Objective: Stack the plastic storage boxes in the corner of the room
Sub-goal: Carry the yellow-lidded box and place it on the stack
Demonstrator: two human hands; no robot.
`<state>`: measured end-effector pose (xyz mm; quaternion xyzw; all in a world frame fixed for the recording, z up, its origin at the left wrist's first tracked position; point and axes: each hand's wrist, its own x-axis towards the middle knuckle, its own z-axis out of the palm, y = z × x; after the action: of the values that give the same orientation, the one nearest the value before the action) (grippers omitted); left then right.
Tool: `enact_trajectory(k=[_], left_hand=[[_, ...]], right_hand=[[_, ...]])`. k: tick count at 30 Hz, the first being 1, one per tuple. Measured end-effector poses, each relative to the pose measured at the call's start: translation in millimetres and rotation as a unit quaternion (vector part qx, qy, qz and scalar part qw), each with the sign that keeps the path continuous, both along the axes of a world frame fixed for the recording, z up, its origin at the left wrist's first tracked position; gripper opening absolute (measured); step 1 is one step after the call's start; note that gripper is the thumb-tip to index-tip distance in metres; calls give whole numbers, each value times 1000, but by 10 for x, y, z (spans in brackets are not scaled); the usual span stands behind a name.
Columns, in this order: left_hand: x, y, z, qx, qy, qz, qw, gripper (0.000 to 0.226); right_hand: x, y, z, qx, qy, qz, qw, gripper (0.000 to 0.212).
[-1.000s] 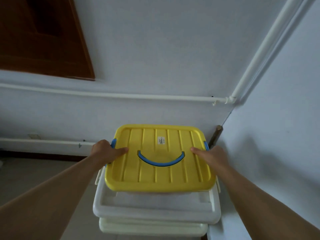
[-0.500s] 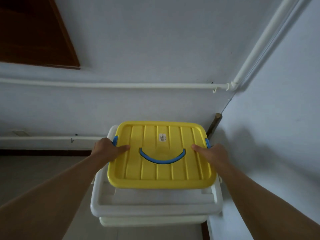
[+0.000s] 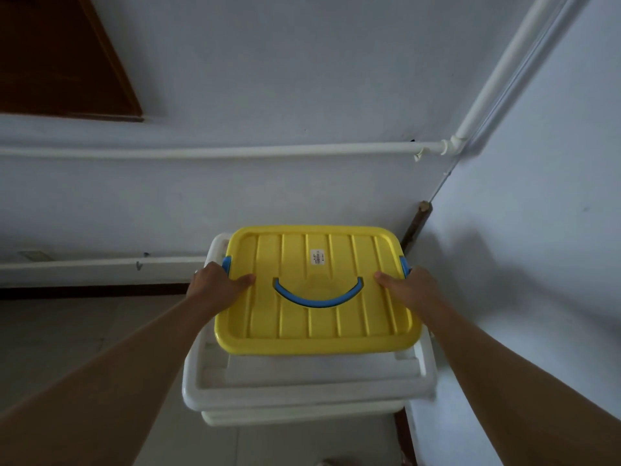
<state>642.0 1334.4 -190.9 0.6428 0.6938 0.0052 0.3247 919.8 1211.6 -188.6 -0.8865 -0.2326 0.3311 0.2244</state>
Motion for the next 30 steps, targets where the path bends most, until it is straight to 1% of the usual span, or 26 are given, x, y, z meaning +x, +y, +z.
enact_trajectory(k=[4, 7, 10, 13, 15, 18, 22, 30], left_hand=[[-33, -140, 68, -17, 8, -19, 1000, 74], [-95, -293, 132, -29, 19, -32, 999, 76], [-192, -465, 162, -67, 4, -4, 998, 72], [-243, -596, 166, -89, -3, 17, 996, 64], [-228, -651, 169, -88, -13, 24, 996, 53], [-199, -709, 156, -86, -35, 46, 995, 47], [-194, -740, 131, -72, -45, 61, 994, 45], [-149, -791, 136, -59, -15, 63, 996, 45]], right_hand=[[-48, -83, 99, -9, -9, 45, 999, 80], [-86, -177, 162, -15, -22, 65, 998, 76], [-118, -314, 177, -30, -38, 76, 996, 63], [-140, -429, 156, -49, -37, 83, 995, 61], [-156, -463, 142, -49, -33, 81, 995, 63], [-171, -473, 135, -50, -38, 86, 994, 64], [-159, -464, 120, -51, -40, 92, 994, 64], [-165, -508, 85, -37, -42, 97, 994, 56]])
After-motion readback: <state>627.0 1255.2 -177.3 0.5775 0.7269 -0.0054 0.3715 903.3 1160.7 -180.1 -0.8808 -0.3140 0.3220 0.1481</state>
